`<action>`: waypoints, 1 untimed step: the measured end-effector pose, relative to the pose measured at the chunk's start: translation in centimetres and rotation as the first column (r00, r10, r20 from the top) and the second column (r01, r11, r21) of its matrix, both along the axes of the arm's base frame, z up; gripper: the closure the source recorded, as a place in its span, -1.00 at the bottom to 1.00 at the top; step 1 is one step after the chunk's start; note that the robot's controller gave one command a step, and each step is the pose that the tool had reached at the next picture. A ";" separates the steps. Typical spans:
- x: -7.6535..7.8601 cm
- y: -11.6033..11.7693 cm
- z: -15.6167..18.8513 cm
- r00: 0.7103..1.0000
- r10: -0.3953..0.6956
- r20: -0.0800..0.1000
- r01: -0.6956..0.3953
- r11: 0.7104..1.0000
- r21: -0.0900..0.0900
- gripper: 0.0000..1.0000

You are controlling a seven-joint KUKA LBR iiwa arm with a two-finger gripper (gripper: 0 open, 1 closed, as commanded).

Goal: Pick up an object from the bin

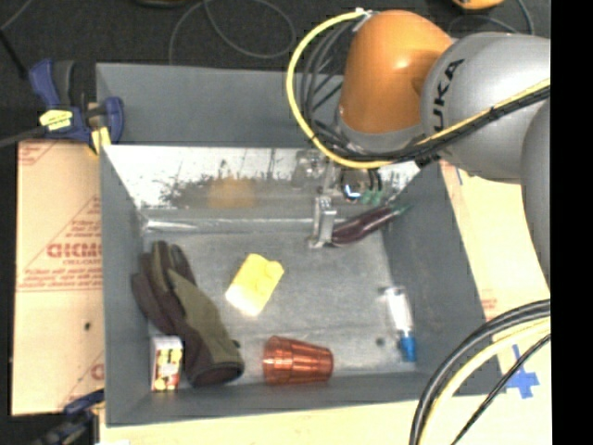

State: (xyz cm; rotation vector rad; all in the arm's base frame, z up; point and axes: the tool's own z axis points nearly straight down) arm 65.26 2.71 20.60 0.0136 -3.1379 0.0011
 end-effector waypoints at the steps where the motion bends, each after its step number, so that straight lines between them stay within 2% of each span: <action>1: 0.1 0.0 0.6 1.000 0.000 0.009 0.000 1.000 0.000 -1.00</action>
Offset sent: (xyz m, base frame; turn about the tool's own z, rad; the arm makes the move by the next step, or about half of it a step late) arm -0.0390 0.0620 -0.1360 -0.1425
